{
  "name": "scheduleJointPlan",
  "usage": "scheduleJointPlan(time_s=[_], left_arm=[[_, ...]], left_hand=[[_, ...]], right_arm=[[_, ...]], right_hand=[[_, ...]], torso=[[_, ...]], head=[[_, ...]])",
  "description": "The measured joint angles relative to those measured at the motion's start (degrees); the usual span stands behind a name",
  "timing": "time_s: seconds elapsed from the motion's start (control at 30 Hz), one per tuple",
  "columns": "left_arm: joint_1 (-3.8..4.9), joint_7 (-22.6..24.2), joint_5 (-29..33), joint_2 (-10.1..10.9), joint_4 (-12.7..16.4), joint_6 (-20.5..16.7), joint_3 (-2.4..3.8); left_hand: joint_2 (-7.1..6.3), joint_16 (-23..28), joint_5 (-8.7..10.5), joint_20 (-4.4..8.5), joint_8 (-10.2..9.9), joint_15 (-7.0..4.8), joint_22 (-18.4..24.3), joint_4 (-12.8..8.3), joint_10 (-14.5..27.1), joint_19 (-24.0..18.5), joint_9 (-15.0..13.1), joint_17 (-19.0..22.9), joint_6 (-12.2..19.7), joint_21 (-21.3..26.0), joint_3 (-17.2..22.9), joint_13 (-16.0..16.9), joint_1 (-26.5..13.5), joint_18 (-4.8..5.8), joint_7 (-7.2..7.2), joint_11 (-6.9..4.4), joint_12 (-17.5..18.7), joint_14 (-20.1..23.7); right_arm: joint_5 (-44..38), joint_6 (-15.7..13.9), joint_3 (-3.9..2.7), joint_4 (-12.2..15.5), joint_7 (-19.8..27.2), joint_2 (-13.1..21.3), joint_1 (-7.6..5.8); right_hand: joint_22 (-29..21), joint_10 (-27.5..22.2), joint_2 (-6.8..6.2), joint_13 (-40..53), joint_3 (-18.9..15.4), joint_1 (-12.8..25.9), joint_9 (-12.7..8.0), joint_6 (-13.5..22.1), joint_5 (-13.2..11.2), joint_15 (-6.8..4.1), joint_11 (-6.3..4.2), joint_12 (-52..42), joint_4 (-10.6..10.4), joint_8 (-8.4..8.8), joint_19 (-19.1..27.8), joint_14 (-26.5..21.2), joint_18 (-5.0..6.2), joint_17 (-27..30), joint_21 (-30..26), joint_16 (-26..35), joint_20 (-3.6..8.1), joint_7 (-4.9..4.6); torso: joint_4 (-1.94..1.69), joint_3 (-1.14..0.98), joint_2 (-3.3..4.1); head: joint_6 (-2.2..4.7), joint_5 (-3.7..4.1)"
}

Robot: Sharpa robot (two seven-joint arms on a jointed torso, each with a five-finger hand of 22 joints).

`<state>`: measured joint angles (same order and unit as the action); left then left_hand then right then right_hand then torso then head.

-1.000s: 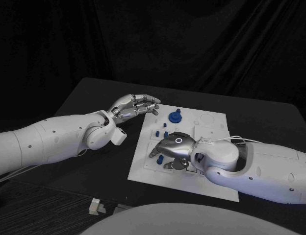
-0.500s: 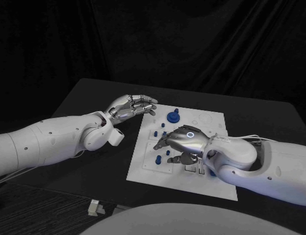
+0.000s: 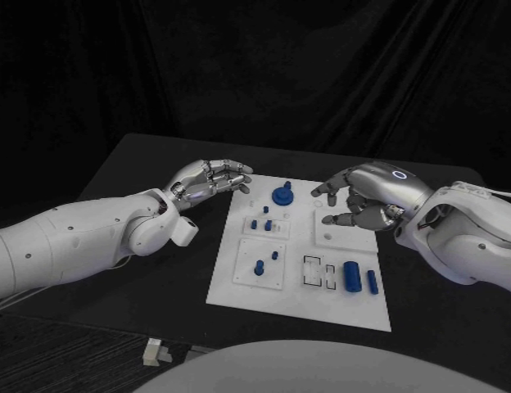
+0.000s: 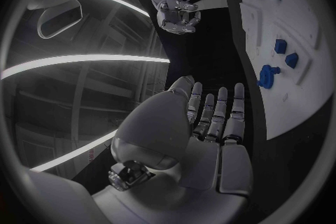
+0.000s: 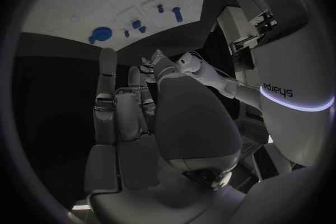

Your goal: Assemble the parts on the task board

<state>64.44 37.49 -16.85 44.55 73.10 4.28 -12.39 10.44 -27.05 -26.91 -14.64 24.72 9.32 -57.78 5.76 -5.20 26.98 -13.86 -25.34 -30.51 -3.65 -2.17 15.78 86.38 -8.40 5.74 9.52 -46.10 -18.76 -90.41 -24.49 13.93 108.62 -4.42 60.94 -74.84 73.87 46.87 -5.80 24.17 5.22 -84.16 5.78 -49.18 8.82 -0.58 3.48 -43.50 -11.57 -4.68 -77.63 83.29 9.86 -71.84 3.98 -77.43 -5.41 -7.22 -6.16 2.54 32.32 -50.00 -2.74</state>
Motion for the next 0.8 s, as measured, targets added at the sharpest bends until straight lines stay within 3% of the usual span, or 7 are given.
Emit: scheduleJointPlan(time_s=[0.13, 0.23, 0.33, 0.43, 0.53, 0.67, 0.8], left_arm=[[0.00, 0.0, 0.0, 0.3, 0.1, 0.0, 0.00], [0.00, 0.0, 0.0, 0.5, 0.2, 0.0, 0.00], [-0.01, 0.0, 0.0, 0.6, 0.3, -0.1, 0.00], [-0.01, 0.0, 0.0, 0.8, 0.5, -0.1, 0.00], [-0.04, 0.0, 0.0, 0.8, 0.5, -0.1, 0.00], [-0.04, 0.0, 0.0, 0.8, 0.7, -0.1, 0.00], [-0.10, 0.0, 0.0, 0.9, 0.7, 0.0, 0.00]], left_hand=[[0.00, 0.0, 0.00, 0.00, 0.0, 0.00, 0.0, 0.0, 0.0, 0.0, 0.0, 0.0, 0.0, 0.0, 0.0, 0.0, 0.0, 0.00, 0.00, 0.00, 0.0, 0.0], [0.00, 0.0, 0.00, 0.00, 0.0, 0.00, 0.0, 0.0, 0.0, 0.0, 0.0, 0.0, 0.0, 0.0, 0.0, 0.0, 0.0, 0.00, 0.00, 0.00, 0.0, 0.0], [0.00, 0.0, 0.00, 0.00, 0.0, 0.00, 0.0, 0.0, 0.0, 0.0, 0.0, 0.0, 0.0, 0.0, 0.0, 0.0, 0.0, 0.00, 0.00, 0.00, 0.0, 0.0], [0.00, 0.0, 0.00, 0.00, 0.0, 0.00, 0.0, 0.0, 0.0, 0.0, 0.0, 0.0, 0.0, 0.0, 0.0, 0.0, 0.0, 0.00, 0.00, 0.00, 0.0, 0.0], [0.00, 0.0, 0.00, 0.00, 0.0, 0.00, 0.0, 0.0, 0.0, 0.0, 0.0, 0.0, 0.0, 0.0, 0.0, 0.0, 0.0, 0.00, 0.00, 0.00, 0.0, 0.0], [0.00, 0.0, 0.00, 0.00, 0.0, 0.00, 0.0, 0.0, 0.0, 0.0, 0.0, 0.0, 0.0, 0.0, 0.0, 0.0, 0.0, 0.00, 0.00, 0.00, 0.0, 0.0], [0.00, 0.0, 0.00, 0.00, 0.0, 0.00, 0.0, 0.1, 0.0, 0.0, 0.0, 0.0, 0.0, 0.0, 0.1, 0.0, 0.0, 0.00, 0.00, 0.00, 0.0, 0.0]], right_arm=[[3.0, 2.0, 0.12, -1.1, -0.7, 2.5, 0.19], [4.5, 4.5, 0.19, -1.7, -1.8, 3.8, 1.62], [6.1, 7.3, 0.39, -2.5, -3.4, 4.4, 2.78], [7.7, 10.3, 0.34, -3.1, -5.7, 4.3, 3.32], [9.1, 13.7, 0.31, -3.4, -8.9, 4.1, 3.72], [10.4, 17.7, 0.33, -3.6, -13.6, 3.8, 3.95], [11.2, 20.4, 0.33, -3.5, -18.0, 3.4, 4.03]], right_hand=[[-1.3, 3.0, 0.50, 10.0, -0.9, 1.7, 1.7, -1.7, -0.9, -0.93, -1.02, -13.0, -1.9, -1.89, 0.4, -0.9, -0.01, 2.5, 0.0, 2.0, 0.42, -0.09], [-2.7, 17.2, 1.37, 26.5, -1.5, 3.4, 3.5, -3.4, -1.0, -1.41, -1.99, -25.2, -3.4, -4.61, 0.9, -2.2, -0.01, 5.4, -0.2, 4.7, 0.91, 0.60], [-3.4, 26.5, 2.39, 37.8, -2.3, 5.9, 6.5, -5.2, 1.1, -2.27, -2.71, -32.1, -4.1, -8.67, -1.5, 0.2, -0.01, -1.0, 0.3, -0.4, 1.87, 1.57], [-1.6, 34.8, 4.87, 49.1, -4.4, 14.3, 11.5, -5.9, 0.9, -2.74, -3.59, -38.6, -4.9, -14.11, -5.4, 0.7, -0.01, -3.0, 8.5, -8.0, 2.84, 2.59], [0.4, 37.0, 7.55, 50.6, -6.4, 23.7, 17.0, -6.0, 0.8, -3.79, -4.44, -44.7, -4.8, -19.10, -6.3, 0.7, -0.05, -3.1, 15.1, -9.1, 3.52, 3.86], [1.1, 37.1, 8.40, 50.8, -7.0, 29.2, 29.9, -5.6, 0.6, -5.43, -5.77, -46.4, -4.9, -28.35, -6.4, 0.7, -2.32, -3.1, 30.6, -12.1, 5.05, 5.83], [1.1, 37.2, 9.01, 50.8, -7.0, 32.0, 37.4, -5.8, 0.6, -6.03, -6.46, -46.4, -4.9, -31.70, -6.4, 0.7, -2.31, -3.1, 36.8, -12.4, 5.61, 6.54]], torso=[[0.14, 0.03, 0.04], [0.20, 0.01, 0.11], [0.18, -0.01, 0.14], [0.18, -0.01, 0.14], [0.19, -0.02, 0.12], [0.17, 0.00, 0.08], [0.17, 0.03, 0.04]], head=[[0.00, 0.86], [0.00, 1.32], [0.00, 1.89], [0.00, 2.15], [0.00, 2.47], [0.00, 2.78], [0.00, 2.79]])
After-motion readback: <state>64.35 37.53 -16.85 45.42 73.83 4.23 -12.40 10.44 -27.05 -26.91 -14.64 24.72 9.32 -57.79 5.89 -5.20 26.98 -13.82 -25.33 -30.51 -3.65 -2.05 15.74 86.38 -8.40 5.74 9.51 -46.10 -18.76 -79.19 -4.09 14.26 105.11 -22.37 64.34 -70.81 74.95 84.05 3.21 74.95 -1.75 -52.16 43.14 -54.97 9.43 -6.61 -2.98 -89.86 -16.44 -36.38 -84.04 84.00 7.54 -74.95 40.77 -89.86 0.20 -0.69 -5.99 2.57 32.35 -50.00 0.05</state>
